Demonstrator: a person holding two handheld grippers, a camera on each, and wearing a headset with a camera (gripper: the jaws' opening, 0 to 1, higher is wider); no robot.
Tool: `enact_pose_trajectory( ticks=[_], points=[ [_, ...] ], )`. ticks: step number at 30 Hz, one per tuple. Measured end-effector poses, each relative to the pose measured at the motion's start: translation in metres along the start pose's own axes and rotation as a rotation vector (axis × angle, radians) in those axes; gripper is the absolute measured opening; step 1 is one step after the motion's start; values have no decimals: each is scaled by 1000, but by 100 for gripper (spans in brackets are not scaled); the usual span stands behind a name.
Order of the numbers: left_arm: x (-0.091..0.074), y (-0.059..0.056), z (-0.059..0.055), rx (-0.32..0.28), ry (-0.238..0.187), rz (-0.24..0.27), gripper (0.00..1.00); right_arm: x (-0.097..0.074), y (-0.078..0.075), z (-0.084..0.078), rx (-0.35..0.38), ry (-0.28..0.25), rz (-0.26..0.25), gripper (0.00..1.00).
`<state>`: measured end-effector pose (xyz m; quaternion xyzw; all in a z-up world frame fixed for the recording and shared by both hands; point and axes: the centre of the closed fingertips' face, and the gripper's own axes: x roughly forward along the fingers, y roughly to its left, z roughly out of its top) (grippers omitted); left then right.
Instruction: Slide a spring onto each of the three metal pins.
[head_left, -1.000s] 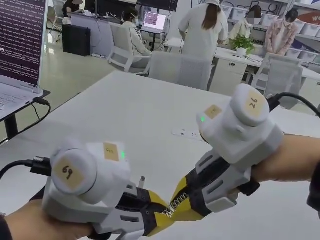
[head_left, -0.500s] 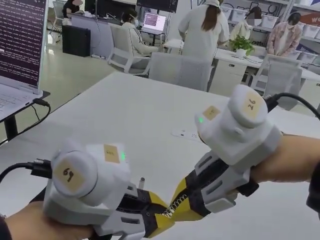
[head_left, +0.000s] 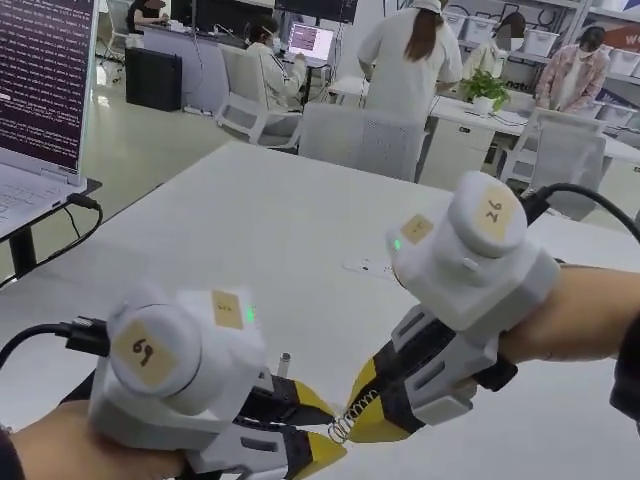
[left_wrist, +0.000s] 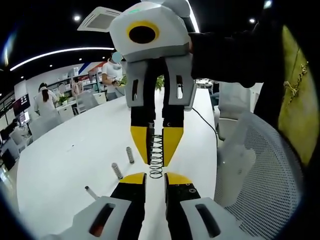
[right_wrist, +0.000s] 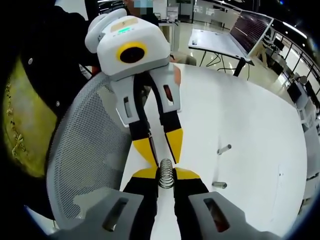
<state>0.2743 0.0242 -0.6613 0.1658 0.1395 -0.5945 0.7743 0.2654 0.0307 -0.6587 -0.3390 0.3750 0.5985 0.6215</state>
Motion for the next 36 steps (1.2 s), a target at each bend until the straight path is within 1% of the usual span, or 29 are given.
enact_pose_trajectory(
  ticks=[6,7,9,14,17,20,22,25,27,31,32,33,36],
  points=[
    [-5,7,-1,-10,-2,21,13,-2,-1,0,3,-3,-5,8],
    [-6,7,-1,-17,-2,21,16,-2,-1,0,2,-3,-6,8],
    [-6,8,-2,-21,1,23,16,-2,-1,0,3,-4,-6,8],
    [-8,8,-4,-48,5,28,24,-2,-1,-1,6,-4,-7,8],
    [-10,10,-4,-81,3,28,32,-3,-1,-1,6,-4,-8,8],
    [-11,12,-5,-91,4,35,37,-3,-2,-1,7,-4,-8,8],
    [-12,12,-6,-105,4,31,43,-3,-2,-1,7,-3,-8,8],
    [-13,14,-8,-102,6,41,50,-3,-2,-2,8,-3,-7,8],
    [-13,16,-9,-115,3,49,55,-3,-2,-1,8,-4,-7,8],
    [-15,19,-11,-110,5,65,60,-3,-2,-2,9,-4,-9,8],
    [-16,22,-11,-111,0,83,64,-2,-2,-2,8,-4,-9,8],
    [-17,23,-12,-108,2,87,67,-2,-2,-2,9,-4,-9,8],
    [-20,28,-16,-102,12,108,72,-2,-2,-2,7,-4,-10,8]
  ],
)
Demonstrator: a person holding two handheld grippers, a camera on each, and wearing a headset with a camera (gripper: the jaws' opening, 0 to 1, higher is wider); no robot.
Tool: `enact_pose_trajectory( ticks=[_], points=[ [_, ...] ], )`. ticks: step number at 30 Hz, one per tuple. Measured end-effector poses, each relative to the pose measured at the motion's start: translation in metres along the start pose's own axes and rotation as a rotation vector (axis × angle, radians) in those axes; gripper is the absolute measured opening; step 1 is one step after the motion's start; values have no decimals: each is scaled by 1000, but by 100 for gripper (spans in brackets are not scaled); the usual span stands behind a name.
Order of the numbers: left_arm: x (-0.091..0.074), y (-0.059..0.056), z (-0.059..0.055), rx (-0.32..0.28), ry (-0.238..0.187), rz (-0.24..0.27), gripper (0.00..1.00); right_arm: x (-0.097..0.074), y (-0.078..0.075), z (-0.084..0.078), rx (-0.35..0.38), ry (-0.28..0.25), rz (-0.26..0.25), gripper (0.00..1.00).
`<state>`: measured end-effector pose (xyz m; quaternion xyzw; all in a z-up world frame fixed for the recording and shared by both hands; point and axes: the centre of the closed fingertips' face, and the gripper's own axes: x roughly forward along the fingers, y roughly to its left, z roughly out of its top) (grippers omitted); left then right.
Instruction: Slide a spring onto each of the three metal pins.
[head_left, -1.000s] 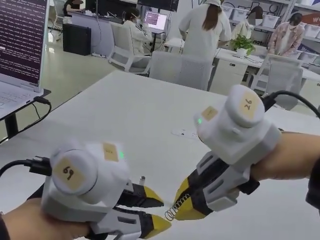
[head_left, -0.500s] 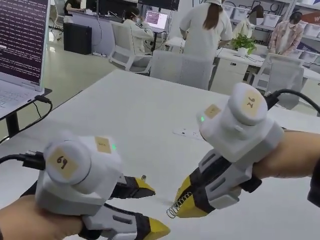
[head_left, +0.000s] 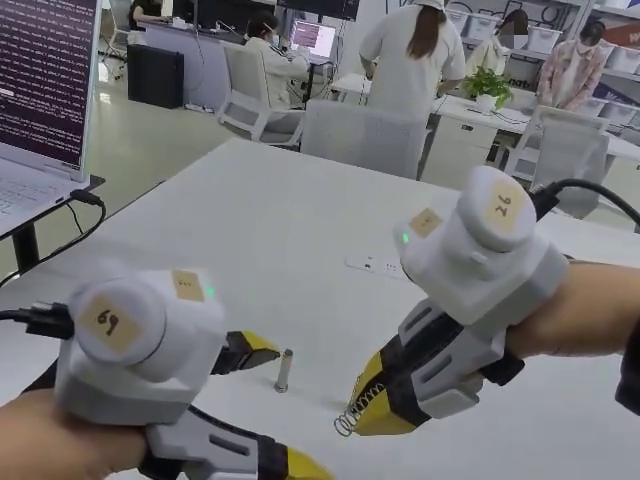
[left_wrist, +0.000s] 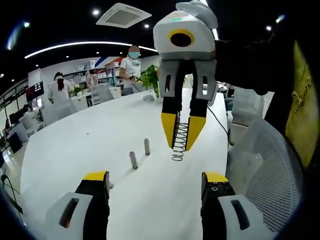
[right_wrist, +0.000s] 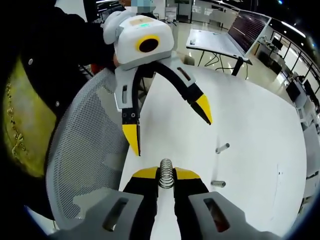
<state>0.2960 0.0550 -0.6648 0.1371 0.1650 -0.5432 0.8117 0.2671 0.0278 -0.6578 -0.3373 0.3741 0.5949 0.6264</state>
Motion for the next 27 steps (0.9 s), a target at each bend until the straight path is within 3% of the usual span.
enact_pose_trajectory(
  ticks=[9,17,27],
  points=[
    [-8,13,-11,34,22,50,82,0,0,0,0,0,1,8],
    [-17,23,-21,24,19,75,84,-1,-1,-2,6,3,0,8],
    [-27,35,-42,-1,36,105,84,-3,-5,-5,14,10,-7,8]
  ],
)
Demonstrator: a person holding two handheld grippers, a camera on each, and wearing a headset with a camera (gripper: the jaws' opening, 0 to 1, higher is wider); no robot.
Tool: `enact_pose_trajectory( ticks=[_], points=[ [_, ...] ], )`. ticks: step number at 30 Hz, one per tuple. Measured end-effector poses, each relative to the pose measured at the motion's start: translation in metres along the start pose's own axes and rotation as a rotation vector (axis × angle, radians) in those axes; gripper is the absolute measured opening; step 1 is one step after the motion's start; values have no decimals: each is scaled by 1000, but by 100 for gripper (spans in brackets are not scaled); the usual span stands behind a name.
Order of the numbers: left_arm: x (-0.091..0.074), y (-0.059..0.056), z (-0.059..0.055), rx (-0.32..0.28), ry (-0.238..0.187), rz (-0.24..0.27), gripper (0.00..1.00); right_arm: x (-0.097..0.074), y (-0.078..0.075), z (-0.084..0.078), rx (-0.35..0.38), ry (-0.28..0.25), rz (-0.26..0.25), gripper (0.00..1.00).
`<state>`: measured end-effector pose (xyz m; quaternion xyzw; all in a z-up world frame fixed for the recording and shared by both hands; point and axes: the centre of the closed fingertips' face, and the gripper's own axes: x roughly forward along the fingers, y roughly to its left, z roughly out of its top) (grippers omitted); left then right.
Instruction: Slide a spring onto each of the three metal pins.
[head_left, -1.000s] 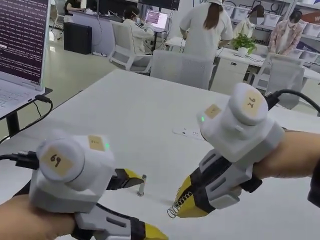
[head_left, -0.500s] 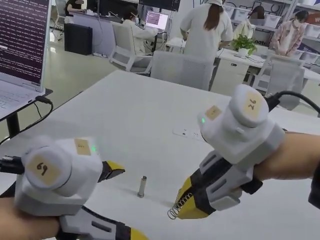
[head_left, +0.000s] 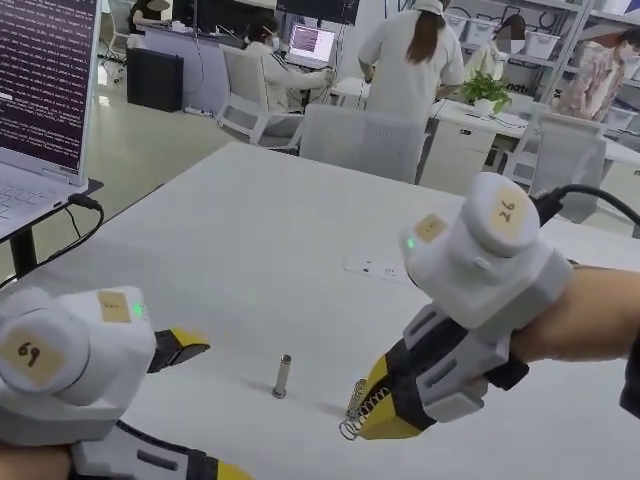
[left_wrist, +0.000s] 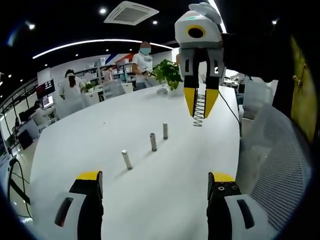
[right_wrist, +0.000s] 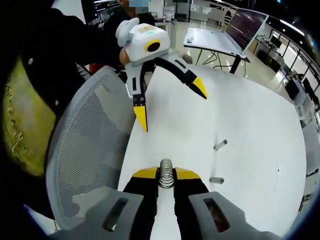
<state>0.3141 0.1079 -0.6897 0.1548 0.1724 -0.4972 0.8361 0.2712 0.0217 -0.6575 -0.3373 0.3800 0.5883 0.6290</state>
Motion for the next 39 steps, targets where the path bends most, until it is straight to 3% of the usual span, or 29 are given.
enact_pose_trajectory(
  ticks=[7,17,30,39],
  points=[
    [-1,7,-13,-10,12,16,83,-5,-9,-2,12,7,-15,8],
    [-1,9,-13,-8,15,20,81,-15,-24,2,10,20,-38,8],
    [-2,7,-14,-8,7,12,79,-22,-53,15,-40,90,-48,8],
    [-1,4,-16,-12,7,6,79,-15,-76,22,-66,157,-47,8]
  ],
)
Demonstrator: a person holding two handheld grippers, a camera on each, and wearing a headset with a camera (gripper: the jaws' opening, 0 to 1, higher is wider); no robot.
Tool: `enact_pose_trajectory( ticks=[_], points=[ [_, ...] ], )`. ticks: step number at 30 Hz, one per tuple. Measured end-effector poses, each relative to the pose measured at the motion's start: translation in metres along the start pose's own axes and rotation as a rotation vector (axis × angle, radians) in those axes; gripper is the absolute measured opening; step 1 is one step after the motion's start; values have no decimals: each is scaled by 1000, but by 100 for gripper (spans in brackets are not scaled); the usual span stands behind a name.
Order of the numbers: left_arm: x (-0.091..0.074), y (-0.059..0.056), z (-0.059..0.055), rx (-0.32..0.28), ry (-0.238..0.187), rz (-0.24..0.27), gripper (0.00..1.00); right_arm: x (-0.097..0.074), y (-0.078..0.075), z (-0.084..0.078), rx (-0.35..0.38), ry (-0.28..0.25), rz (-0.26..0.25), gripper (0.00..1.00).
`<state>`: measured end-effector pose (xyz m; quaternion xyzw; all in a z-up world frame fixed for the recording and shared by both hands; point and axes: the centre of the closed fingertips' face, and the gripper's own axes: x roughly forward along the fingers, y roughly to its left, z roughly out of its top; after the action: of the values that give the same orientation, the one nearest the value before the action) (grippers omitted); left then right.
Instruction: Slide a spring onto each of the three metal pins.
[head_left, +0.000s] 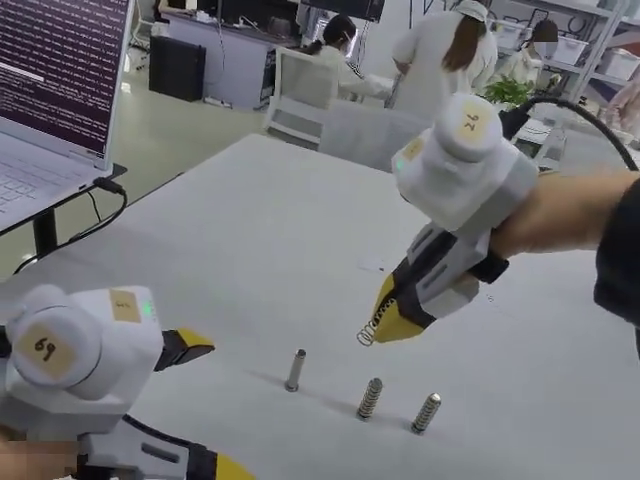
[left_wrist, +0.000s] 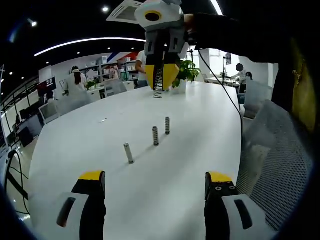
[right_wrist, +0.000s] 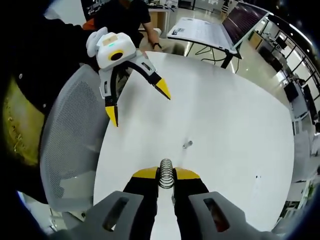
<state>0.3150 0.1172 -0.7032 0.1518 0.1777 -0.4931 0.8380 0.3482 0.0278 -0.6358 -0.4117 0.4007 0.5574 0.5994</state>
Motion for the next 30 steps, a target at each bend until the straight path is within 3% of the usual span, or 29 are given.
enact_pose_trajectory(
  ticks=[11,13,19,30],
  points=[
    [4,0,2,0,1,0,78,21,-27,7,-39,87,4,8],
    [5,-1,2,-3,-1,-2,78,27,-38,6,-48,107,5,8],
    [5,0,1,-8,0,-2,77,41,-44,6,-64,140,20,8],
    [4,1,-5,-23,13,1,75,65,-48,6,-53,150,43,8]
  ],
)
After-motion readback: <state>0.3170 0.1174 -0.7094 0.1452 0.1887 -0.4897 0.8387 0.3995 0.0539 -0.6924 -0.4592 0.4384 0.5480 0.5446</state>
